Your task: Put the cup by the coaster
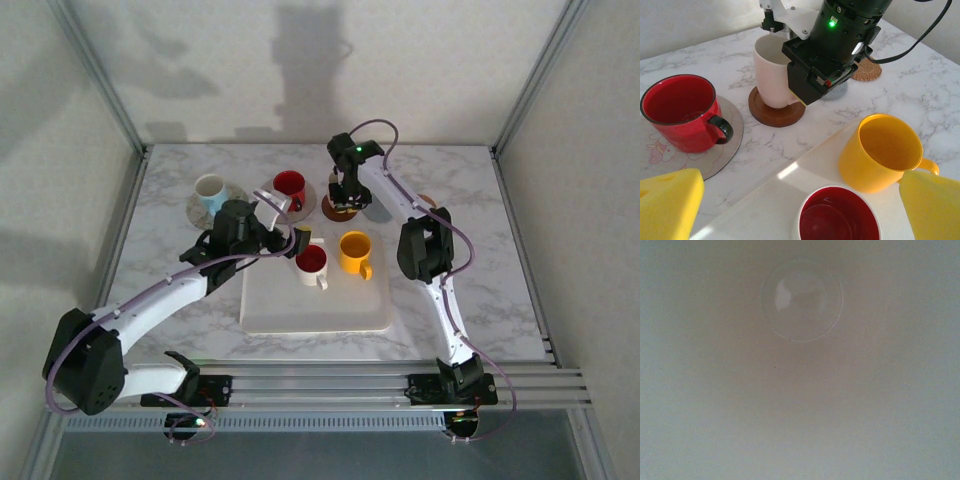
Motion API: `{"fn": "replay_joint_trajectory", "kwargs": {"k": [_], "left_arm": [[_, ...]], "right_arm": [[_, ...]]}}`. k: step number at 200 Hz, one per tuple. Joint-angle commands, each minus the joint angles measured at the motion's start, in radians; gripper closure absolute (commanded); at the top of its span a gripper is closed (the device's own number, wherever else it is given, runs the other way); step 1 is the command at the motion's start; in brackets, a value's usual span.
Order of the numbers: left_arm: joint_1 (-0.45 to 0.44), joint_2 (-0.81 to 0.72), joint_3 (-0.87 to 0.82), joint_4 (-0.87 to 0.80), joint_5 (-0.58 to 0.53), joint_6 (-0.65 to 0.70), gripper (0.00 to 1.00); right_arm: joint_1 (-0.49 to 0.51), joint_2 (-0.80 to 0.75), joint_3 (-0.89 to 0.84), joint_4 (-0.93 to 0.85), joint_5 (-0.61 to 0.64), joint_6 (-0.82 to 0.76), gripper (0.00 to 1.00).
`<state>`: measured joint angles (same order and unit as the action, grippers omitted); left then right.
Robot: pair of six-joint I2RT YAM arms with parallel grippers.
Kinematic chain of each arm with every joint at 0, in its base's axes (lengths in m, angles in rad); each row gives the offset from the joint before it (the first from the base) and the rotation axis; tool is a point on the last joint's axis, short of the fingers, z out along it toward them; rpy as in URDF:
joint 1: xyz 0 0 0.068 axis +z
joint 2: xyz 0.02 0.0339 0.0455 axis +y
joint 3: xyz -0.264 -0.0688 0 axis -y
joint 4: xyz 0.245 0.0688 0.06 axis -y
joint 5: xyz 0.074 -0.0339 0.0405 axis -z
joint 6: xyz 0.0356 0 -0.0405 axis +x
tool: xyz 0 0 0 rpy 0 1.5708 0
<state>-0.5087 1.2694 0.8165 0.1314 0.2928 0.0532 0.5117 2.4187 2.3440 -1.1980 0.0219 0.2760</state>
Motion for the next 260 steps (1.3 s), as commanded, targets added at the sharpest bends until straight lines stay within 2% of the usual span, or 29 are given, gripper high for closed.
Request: {"fn": "replay_joint_trajectory", "kwargs": {"k": [1, 65, 76, 90, 106, 224, 260], "left_arm": [[0.009, 0.018, 0.033, 0.013, 0.022, 0.018, 0.0], [0.009, 0.018, 0.033, 0.006, 0.016, 0.02, 0.0], [0.008, 0.015, 0.035, 0.002, 0.013, 0.02, 0.0], [0.009, 0.012, 0.036, -0.005, 0.003, 0.017, 0.0], [0.009, 0.007, 0.03, -0.006, -0.001, 0.022, 0.0], [0.008, -0.004, 0.018, -0.01, 0.002, 0.03, 0.0], [0.008, -0.009, 0.015, -0.006, 0.005, 0.026, 0.0]], "right_arm": [[-0.01, 0.003, 0.049, -0.005, -0.01, -0.019, 1.0], [-0.022, 0.032, 0.069, -0.008, -0.012, -0.035, 0.99], [-0.022, 0.035, 0.073, -0.01, -0.018, -0.037, 0.96], [-0.022, 0.036, 0.074, -0.011, -0.02, -0.038, 0.88], [-0.022, 0.039, 0.073, -0.006, -0.02, -0.043, 0.85], [-0.022, 0.053, 0.086, -0.03, -0.025, -0.045, 0.82], [-0.022, 0.042, 0.078, -0.028, -0.022, -0.047, 0.76]]}}
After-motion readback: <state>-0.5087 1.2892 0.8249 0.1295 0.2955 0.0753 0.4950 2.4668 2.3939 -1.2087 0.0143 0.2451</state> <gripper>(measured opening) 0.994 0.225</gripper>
